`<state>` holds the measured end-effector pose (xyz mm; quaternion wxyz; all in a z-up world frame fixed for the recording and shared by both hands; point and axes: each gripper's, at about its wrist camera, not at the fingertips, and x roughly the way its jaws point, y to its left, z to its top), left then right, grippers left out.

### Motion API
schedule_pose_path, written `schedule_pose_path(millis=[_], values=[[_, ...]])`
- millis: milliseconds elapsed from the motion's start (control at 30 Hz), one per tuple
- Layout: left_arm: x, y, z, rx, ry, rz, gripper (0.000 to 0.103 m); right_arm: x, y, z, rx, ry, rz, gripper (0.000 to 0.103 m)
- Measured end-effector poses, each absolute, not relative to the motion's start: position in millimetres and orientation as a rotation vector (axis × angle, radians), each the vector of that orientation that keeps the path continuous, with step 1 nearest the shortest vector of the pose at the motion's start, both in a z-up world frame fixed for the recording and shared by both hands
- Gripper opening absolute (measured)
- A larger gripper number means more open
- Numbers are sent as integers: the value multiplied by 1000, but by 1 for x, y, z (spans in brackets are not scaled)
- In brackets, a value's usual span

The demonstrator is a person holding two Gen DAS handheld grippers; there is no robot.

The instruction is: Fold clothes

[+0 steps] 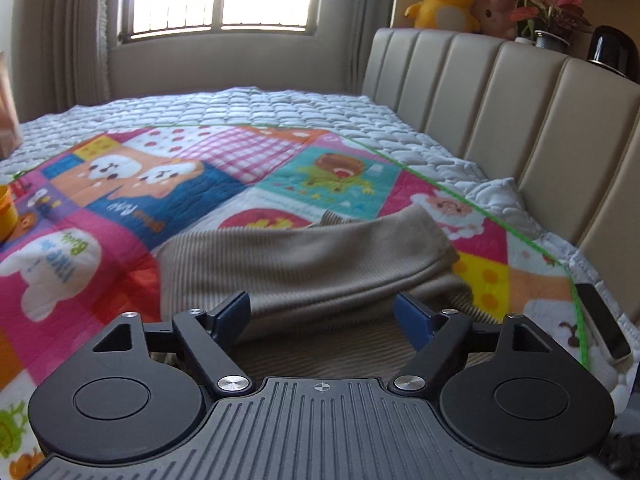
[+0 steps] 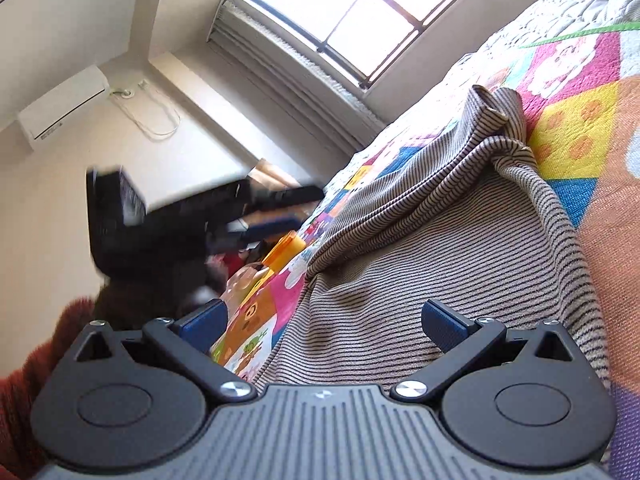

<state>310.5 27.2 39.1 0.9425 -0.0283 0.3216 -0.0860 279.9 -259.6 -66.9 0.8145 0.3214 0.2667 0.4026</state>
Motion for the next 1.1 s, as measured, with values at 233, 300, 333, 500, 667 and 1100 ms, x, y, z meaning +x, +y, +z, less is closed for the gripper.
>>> schedule_pose_path(millis=[233, 300, 333, 500, 667, 1100], values=[[290, 73, 3, -3, 703, -109, 91, 277, -235, -44, 518, 684, 792, 103], [287, 85, -1, 61, 697, -57, 92, 276, -228, -36, 459, 717, 773, 103], [286, 92, -1, 78, 690, -40, 92, 276, -225, -31, 429, 733, 763, 102], [294, 117, 3, -56, 678, -112, 94, 303, -223, 28, 185, 550, 524, 72], [317, 94, 3, -40, 637, -153, 94, 382, -212, 23, 83, 547, 234, 45], [323, 103, 12, -130, 569, -238, 95, 396, -196, 27, 64, 476, 265, 7]])
